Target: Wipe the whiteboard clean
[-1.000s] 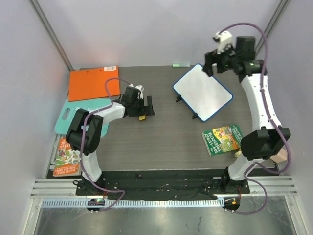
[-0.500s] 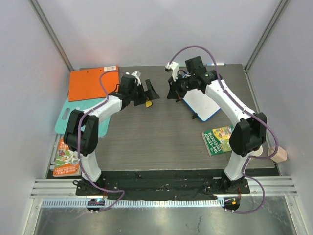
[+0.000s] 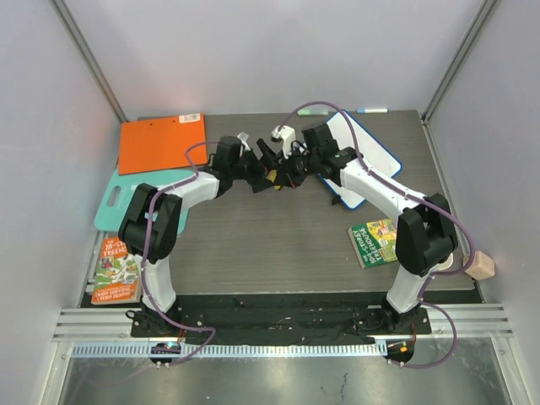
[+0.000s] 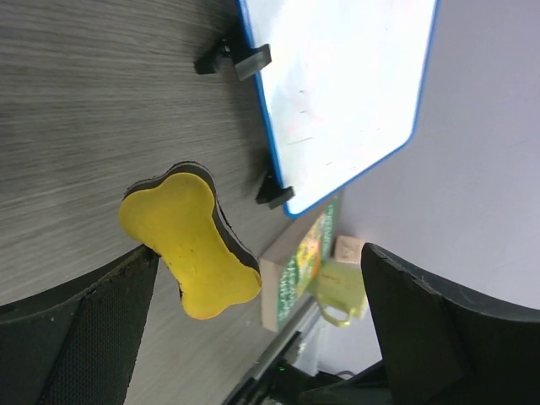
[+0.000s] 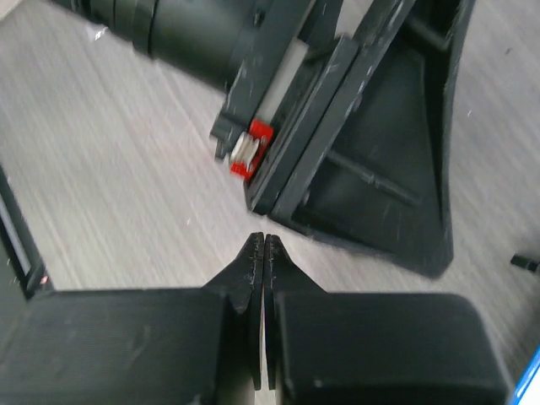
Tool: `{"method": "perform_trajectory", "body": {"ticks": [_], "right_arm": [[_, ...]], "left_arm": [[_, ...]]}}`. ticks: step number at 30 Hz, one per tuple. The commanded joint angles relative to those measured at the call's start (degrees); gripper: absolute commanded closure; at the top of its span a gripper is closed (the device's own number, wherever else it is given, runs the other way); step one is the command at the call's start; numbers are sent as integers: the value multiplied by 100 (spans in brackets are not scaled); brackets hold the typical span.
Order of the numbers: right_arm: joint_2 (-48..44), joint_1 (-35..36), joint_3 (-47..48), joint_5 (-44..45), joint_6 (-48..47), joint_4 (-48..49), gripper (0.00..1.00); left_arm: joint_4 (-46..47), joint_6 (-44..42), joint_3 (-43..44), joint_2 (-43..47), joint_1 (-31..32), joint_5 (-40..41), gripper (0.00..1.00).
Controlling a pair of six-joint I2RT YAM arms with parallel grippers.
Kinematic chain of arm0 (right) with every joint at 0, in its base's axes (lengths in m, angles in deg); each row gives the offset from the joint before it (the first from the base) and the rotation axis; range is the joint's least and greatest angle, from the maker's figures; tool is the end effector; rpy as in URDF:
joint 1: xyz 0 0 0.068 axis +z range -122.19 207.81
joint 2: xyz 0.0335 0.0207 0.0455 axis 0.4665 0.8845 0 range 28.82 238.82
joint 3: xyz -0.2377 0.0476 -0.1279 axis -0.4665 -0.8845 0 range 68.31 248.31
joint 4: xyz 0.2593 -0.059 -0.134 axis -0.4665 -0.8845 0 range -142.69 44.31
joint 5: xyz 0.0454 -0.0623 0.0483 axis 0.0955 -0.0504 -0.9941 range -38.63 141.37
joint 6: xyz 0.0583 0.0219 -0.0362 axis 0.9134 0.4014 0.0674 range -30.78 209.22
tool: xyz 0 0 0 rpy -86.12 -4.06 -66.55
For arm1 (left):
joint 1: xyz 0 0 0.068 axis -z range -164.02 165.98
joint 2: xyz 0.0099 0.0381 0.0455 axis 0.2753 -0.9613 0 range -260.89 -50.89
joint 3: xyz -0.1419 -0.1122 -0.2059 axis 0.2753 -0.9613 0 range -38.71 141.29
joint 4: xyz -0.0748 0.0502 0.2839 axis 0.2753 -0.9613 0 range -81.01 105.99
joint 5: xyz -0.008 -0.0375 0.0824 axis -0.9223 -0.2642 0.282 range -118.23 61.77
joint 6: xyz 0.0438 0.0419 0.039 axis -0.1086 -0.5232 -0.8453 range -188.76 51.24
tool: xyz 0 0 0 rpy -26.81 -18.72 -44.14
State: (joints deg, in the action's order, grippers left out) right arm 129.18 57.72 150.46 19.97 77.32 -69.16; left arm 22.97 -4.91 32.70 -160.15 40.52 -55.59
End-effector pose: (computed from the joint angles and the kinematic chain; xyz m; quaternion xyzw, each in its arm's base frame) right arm 0.3737 0.2508 0.2599 -0.4169 0.7810 0.3055 0.3505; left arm 0.4227 -0.2230 0.1724 -0.1744 0.8351 -0.4817 0.2004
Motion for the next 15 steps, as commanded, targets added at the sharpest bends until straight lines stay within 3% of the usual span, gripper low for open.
{"method": "perform_trajectory", "body": {"ticks": [1,8,15], "right_arm": [[-262,138,12,537,355,957,99],[-174,147,-234,1143,259,1107,99],[-113,129,-428,1680,118,1204,99]], "left_arm": [[1406,1135,-233,80,-19,-586,0],[3422,2472,-927,18,-115,-938,2],[3626,2413,-1446,413,-388,-1096,2]]}}
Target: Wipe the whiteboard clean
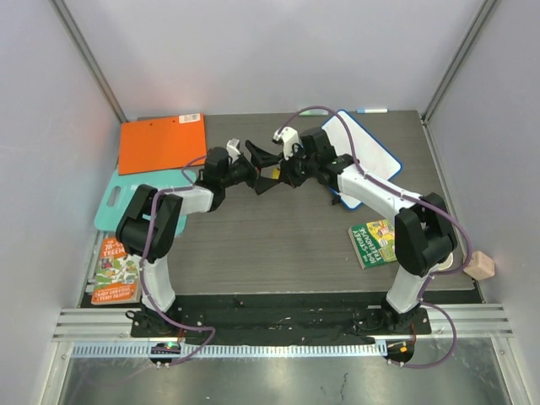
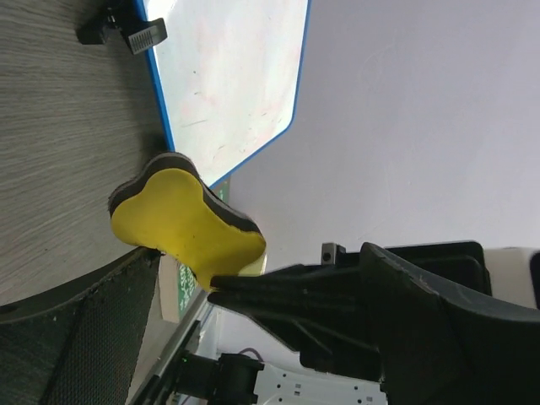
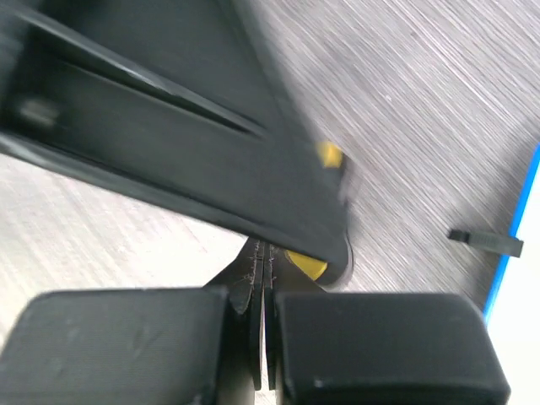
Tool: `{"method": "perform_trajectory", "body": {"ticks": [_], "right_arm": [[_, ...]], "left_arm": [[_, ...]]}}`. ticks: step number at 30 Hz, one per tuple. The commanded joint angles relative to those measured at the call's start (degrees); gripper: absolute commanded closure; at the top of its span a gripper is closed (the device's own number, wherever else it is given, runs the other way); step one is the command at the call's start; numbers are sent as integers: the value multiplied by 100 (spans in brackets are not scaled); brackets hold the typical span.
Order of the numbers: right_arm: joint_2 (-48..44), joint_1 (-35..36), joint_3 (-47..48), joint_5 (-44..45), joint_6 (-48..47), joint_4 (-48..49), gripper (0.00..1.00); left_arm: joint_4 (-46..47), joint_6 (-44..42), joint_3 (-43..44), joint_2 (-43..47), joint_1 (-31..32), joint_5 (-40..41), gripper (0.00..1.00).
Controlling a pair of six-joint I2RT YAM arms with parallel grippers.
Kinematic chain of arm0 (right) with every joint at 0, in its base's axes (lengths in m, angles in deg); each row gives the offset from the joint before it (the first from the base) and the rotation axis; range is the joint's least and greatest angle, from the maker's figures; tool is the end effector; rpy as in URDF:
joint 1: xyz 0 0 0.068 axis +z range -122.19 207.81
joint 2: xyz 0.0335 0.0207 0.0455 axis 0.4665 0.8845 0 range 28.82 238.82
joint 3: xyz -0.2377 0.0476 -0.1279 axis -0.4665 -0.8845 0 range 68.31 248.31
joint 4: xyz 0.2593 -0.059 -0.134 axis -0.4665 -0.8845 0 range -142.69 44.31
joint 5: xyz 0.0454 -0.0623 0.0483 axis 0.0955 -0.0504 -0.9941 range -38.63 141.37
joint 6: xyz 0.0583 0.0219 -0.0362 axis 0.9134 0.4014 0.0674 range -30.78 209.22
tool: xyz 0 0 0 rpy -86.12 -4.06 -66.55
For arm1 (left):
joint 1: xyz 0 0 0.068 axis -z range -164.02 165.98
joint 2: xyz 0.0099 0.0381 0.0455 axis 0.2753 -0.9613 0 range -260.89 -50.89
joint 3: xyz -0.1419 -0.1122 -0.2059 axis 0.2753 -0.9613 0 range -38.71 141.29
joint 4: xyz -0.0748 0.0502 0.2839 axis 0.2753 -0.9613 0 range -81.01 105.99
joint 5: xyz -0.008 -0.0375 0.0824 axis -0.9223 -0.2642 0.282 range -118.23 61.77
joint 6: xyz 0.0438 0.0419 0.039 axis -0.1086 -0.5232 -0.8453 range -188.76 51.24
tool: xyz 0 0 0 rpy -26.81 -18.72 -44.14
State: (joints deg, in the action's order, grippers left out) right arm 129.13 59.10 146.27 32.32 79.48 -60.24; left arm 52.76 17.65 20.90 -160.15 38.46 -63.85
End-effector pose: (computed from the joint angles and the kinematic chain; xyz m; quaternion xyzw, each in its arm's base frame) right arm 0.3802 0.2539 0.2440 -0.3784 0.8004 0.2278 0.4054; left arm 0.4083 -0.2064 0.1596 -0.2324 0.7325 -0.6219 0.1506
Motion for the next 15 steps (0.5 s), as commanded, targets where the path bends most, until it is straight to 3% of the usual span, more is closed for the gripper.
{"method": "perform_trajectory", "body": {"ticks": [1,5,9,11,12,13,15], "right_arm": [[-65,-17,-8,463,-99,312,99],[6,-9,1,498,-81,373,99],[41,-17,132,472,-81,365,99],[41,-26,150,429,-81,356,99],[32,-44,159,411,-72,356,99],[6,-44,168,358,-72,347,99],[-108,-70,150,332,-63,347,99]], "left_arm": [[638,113,-353,587,-261,-288,3],[-211,-570,-504,1133,-446,-192,2],[-2774,-2431,57,1643,-464,335,0],[-3358,-2908,269,1854,-464,694,0],[-4144,-3146,522,1907,-455,888,0],[-4544,-3766,673,1942,-420,1090,0],[-5405,-4419,971,1969,-376,1933,0]]}}
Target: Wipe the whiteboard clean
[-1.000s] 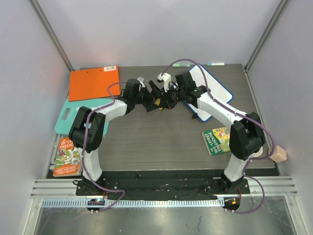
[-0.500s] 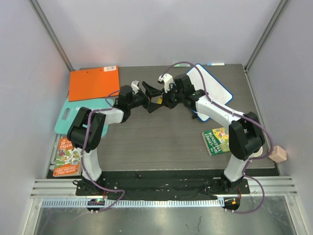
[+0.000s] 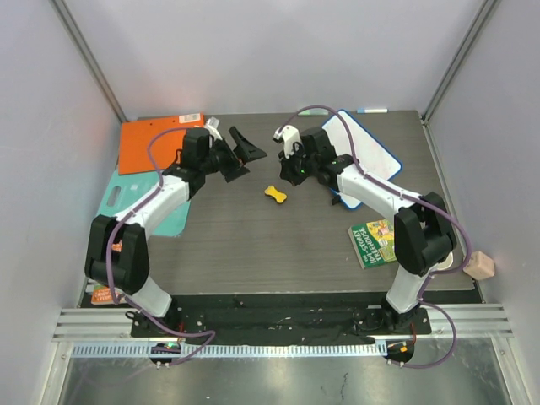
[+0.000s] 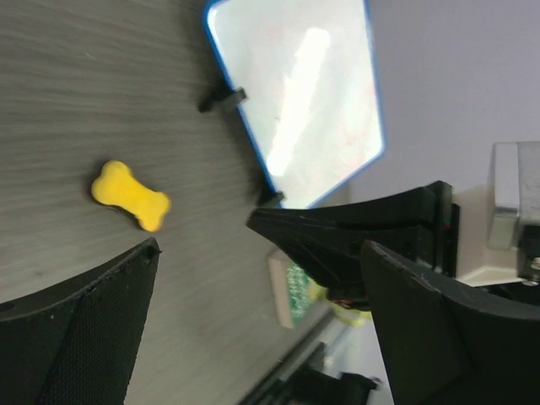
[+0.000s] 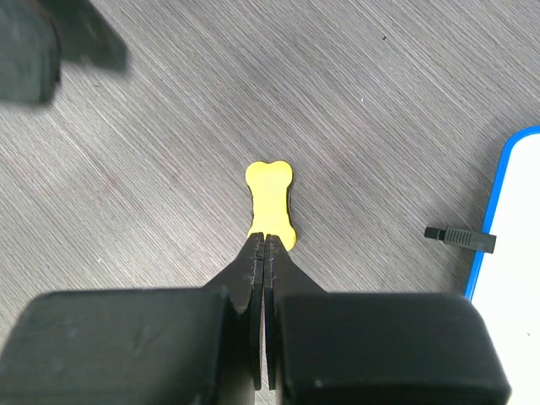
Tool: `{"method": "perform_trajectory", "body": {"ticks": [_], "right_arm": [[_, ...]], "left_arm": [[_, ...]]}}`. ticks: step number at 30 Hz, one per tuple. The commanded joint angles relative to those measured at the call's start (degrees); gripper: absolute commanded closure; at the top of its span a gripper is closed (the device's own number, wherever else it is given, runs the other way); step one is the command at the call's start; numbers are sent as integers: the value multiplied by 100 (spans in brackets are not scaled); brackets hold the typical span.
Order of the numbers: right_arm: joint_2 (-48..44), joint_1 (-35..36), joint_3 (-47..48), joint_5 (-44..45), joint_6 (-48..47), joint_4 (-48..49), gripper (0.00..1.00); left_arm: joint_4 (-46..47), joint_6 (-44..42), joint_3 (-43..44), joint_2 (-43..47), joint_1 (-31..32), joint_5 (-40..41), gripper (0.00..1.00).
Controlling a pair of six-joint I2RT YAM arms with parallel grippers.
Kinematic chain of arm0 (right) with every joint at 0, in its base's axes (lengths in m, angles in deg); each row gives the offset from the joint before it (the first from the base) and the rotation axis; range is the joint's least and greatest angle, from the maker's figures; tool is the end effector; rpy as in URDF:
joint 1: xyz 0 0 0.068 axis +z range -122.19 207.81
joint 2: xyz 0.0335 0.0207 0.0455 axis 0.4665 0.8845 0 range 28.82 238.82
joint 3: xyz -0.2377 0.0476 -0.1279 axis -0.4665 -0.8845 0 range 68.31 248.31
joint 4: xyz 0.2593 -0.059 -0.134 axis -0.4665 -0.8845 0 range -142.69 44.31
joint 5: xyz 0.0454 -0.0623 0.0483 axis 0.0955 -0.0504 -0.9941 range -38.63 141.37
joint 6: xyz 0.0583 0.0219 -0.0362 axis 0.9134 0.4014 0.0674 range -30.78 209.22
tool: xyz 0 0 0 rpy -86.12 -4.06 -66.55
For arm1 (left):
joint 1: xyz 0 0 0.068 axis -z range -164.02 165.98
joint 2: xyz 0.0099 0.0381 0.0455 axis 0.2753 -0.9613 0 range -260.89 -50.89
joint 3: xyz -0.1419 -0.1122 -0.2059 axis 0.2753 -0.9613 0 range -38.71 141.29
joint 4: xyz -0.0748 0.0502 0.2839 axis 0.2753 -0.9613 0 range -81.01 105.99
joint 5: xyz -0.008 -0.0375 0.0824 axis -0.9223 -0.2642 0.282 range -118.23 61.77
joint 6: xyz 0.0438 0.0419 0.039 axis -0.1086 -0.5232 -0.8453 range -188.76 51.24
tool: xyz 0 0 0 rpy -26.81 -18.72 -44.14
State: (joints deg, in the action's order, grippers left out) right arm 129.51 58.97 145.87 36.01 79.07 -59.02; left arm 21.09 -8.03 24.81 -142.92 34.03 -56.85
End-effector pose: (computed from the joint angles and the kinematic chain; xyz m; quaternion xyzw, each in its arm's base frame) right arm 0.3848 0.2512 0.2399 -0.3684 0.8067 0.1987 0.4172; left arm 0.3935 -0.1581 0.2460 -0.1684 0.8037 -0.4973 0.2800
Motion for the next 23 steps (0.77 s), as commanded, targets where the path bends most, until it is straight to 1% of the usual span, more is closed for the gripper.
{"method": "perform_trajectory", "body": {"ticks": [1,2,3,4,5,6,7,8,9,12,14,18,21,23], "right_arm": [[-189,-101,189,-29,4,225,99],[-259,-145,181,-46,22,216,99],[-390,-180,163,-38,39,216,96],[-479,-293,154,-29,83,216,89],[-549,-355,119,-20,110,199,80],[-628,-443,93,-12,136,190,54],[-786,-540,67,-11,232,172,39],[-857,-749,23,-38,277,155,29],[-918,-847,14,-46,320,111,19],[-1182,-1295,-161,-134,479,-65,2],[-1437,-1567,-450,-117,514,-91,0],[-1981,-1718,-1145,313,374,-39,0],[-2272,-1780,-1585,725,758,285,1],[-2412,-1789,-1761,1313,979,417,0]], "left_arm": [[-2746,-2281,721,247,111,1454,0],[-2873,-2441,722,247,103,1787,0],[-2944,-2556,705,273,103,1912,0],[-3023,-2740,609,299,103,2026,0],[-3050,-2811,565,334,103,2140,0],[-3050,-2856,503,430,103,2402,0],[-3050,-2934,433,501,112,2536,0],[-3024,-3118,311,563,120,2667,0],[-3015,-3233,257,702,129,3026,0],[-2989,-3585,90,888,129,3502,0],[-2945,-3717,11,1046,129,3732,0],[-2717,-3858,-200,1248,138,3987,0],[-2507,-3858,-332,1284,138,4014,0],[-2392,-3867,-367,1223,138,4101,0]]}}
